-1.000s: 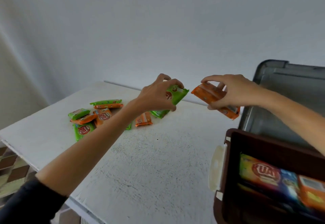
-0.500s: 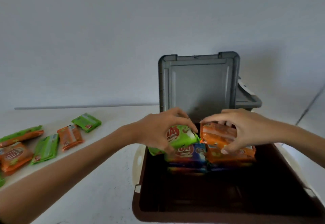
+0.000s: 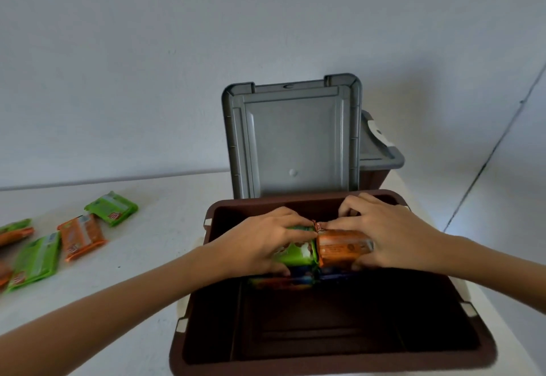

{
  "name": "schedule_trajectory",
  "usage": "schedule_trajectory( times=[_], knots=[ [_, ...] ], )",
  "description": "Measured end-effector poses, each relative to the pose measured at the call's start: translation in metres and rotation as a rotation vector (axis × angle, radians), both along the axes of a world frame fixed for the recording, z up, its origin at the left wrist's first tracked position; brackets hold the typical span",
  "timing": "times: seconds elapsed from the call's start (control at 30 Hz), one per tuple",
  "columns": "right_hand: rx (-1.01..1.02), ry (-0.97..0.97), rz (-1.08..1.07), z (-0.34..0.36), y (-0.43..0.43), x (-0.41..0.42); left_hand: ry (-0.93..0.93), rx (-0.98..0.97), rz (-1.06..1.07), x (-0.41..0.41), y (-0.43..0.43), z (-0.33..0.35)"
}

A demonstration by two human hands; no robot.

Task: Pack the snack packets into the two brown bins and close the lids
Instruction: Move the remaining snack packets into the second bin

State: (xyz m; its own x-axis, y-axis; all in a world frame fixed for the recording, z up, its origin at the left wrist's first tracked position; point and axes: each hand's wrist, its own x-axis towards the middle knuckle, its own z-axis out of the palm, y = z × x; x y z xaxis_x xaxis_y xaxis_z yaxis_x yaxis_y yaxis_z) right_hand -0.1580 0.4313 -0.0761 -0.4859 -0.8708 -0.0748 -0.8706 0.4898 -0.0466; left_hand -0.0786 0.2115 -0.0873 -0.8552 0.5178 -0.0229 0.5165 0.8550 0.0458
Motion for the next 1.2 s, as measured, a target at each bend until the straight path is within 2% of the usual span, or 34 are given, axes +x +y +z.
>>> schedule_trajectory(
  times=[0.37, 0.47, 0.57, 0.7, 0.87, 1.0, 1.2],
  knots=[
    [-0.035, 0.014, -0.030, 0.001, -0.009, -0.006, 0.004, 0.121, 0.028, 0.004, -0.006, -0.007],
    [-0.091, -0.039, -0.031, 0.010, -0.017, -0.007, 0.004, 0.236, 0.057, 0.006, -0.011, 0.002],
    [-0.158, -0.057, -0.022, 0.023, -0.033, -0.005, 0.093, 0.373, 0.106, 0.011, -0.025, 0.013],
    [-0.255, -0.064, 0.024, 0.037, -0.072, 0.004, 0.246, 0.444, 0.194, 0.026, -0.056, 0.027],
    [-0.325, -0.100, 0.133, 0.044, -0.148, 0.023, 0.369, 0.512, 0.444, 0.064, -0.114, 0.037],
    [-0.342, -0.143, 0.214, 0.043, -0.225, 0.041, 0.402, 0.470, 0.701, 0.102, -0.174, 0.042],
    [-0.303, -0.153, 0.294, 0.025, -0.346, 0.061, 0.218, 0.417, 1.205, 0.150, -0.279, 0.016]
  ],
)
